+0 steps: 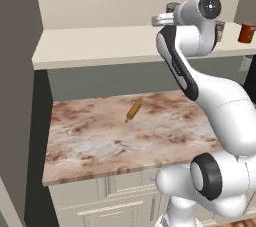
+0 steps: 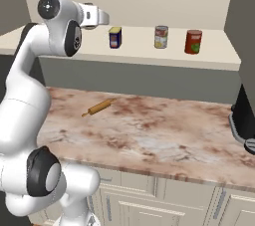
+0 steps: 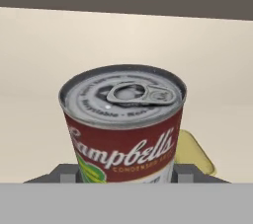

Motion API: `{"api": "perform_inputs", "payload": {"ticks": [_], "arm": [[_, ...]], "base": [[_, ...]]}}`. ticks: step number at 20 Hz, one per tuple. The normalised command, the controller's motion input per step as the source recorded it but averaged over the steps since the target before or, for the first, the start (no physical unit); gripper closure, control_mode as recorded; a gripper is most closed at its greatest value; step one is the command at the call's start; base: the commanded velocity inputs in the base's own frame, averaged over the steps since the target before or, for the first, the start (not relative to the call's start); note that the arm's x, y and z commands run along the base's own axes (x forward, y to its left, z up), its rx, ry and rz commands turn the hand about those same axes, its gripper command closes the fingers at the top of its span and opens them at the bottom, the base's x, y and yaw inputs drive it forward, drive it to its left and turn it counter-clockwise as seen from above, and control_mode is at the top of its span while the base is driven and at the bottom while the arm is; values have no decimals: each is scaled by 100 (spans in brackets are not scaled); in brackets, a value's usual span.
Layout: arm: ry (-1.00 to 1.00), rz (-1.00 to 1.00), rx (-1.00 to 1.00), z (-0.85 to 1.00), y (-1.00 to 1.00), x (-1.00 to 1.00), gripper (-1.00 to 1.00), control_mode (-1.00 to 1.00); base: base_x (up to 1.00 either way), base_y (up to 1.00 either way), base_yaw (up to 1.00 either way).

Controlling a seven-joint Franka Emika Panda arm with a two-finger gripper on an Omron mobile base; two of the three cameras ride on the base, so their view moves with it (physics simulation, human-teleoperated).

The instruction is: Stack two cans on top of the other two cans in the cabinet.

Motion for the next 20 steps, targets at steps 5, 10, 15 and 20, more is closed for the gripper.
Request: {"api": "perform_inputs", "payload": {"ticks": [5,10,15,20], "arm": [[-7,-1,0,0,-21,-2,100,-100],[-1,-2,0,0,-18,0,100,-100],[1,-2,0,0,-17,7,100,-100],[2,-3,0,0,-15,4,100,-100]], "base": [[0,0,0],[0,0,0],[0,0,0],[0,0,0]]}}
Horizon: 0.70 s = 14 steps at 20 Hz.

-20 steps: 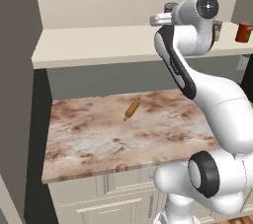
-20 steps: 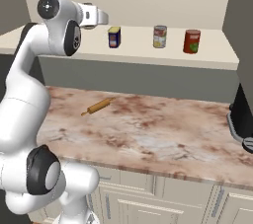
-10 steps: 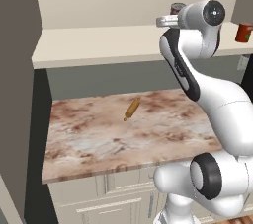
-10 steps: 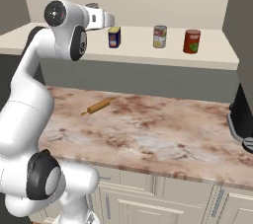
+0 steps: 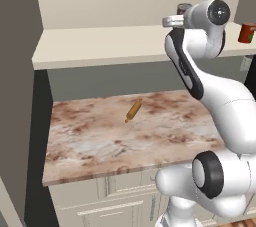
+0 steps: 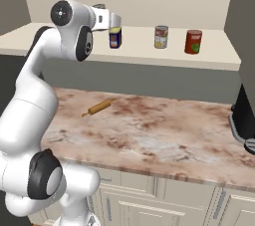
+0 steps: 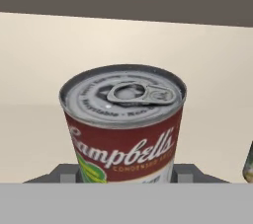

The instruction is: Stack two cans on top of the other two cans in the cabinet.

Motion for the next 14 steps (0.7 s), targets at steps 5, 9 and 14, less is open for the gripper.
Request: {"api": "perform_inputs", "payload": {"ticks": [5,9,14], "arm": [[1,-2,0,0,-15,7,100,-100],[1,-2,0,0,-9,8,100,-100],[1,0,0,0,-1,9,100,-100]], "base": [[0,0,0],[0,0,0],[0,0,0]]}}
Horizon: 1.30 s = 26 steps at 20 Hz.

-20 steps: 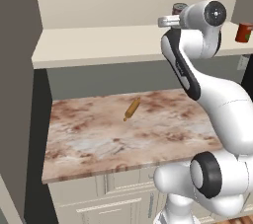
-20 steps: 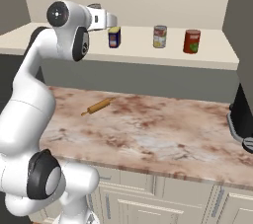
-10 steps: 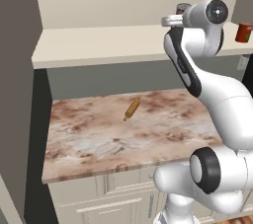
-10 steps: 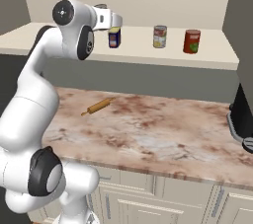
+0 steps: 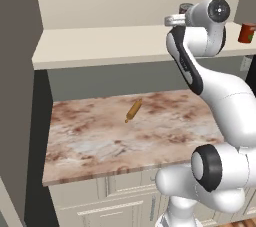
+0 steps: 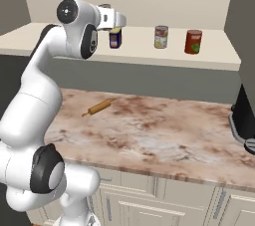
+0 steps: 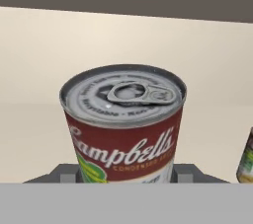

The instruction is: Stack two cans on top of the other two cans in the cabinet.

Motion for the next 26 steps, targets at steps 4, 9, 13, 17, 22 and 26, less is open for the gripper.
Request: {"api": "perform_inputs", "payload": {"ticks": [4,9,13,17,22,26], "arm": [[0,0,0,-2,0,1,100,-100],[0,-1,0,-4,-1,3,100,-100],[0,0,0,-5,-3,6,100,-100],[0,0,0,-3,-2,15,100,-100],[1,0,0,-2,-2,16,100,-100],[1,0,0,-2,-3,11,100,-100]], "base": [[0,0,0],[0,0,0],[0,0,0],[0,0,0],[0,0,0],[0,0,0]]}}
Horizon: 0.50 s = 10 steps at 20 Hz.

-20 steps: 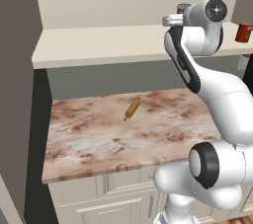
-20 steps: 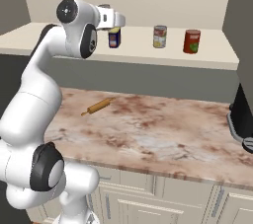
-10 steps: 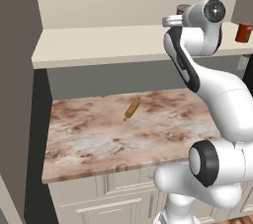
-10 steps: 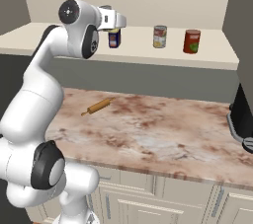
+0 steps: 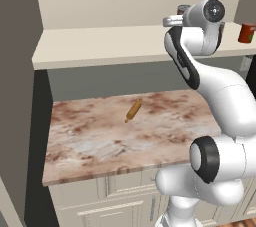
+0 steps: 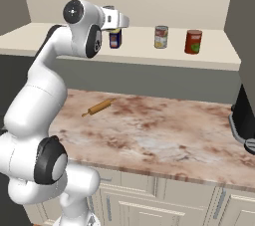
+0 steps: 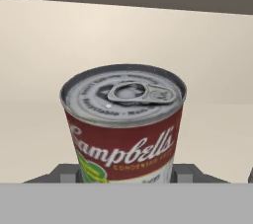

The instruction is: Stack two cans on top of the other two cans in the cabinet.

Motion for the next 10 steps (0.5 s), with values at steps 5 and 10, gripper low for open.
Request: {"api": "perform_inputs", "payload": {"ticks": [5,10], "arm": [[2,0,2,-3,-8,9,100,-100],[2,0,3,-4,-8,7,100,-100]], "base": [[0,0,0],[0,0,0]]}}
